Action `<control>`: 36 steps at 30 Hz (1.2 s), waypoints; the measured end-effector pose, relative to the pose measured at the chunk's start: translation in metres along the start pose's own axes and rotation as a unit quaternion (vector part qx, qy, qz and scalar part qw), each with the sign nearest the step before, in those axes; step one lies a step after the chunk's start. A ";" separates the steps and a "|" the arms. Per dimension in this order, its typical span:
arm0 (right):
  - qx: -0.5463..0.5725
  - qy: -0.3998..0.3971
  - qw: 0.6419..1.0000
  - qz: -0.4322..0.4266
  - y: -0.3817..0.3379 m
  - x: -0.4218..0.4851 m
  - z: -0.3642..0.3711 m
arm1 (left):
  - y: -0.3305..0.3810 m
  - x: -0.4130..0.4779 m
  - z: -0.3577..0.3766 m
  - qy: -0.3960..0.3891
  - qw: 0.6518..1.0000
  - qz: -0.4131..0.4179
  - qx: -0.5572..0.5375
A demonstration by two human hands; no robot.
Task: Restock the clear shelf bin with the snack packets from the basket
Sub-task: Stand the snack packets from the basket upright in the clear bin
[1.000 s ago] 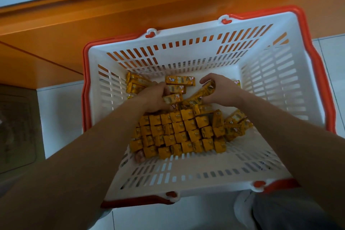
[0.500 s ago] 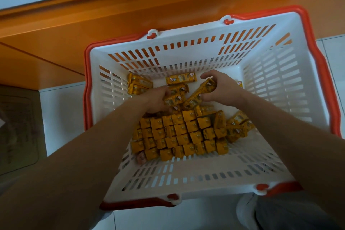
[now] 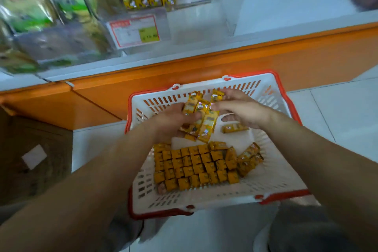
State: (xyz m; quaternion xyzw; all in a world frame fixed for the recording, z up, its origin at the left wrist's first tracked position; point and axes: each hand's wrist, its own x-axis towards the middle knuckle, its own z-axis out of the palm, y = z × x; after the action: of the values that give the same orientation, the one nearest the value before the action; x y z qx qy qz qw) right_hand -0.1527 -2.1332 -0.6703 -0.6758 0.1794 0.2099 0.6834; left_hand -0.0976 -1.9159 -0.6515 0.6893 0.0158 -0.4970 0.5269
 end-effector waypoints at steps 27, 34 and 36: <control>0.160 0.185 0.953 -0.178 -0.157 -0.142 0.073 | 0.107 -0.171 0.069 0.067 0.952 0.279 -0.102; 0.173 0.133 0.963 -0.158 -0.162 -0.135 0.067 | 0.112 -0.156 0.052 0.149 0.948 0.245 -0.140; 0.177 0.122 0.963 -0.162 -0.162 -0.136 0.069 | 0.112 -0.157 0.049 0.144 0.950 0.237 -0.144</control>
State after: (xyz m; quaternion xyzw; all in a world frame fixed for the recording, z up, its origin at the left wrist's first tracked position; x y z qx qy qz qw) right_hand -0.1849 -2.0705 -0.4597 -0.5844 0.1838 -0.0230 0.7900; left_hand -0.1484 -1.9235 -0.4590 0.6544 -0.0009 -0.2460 0.7150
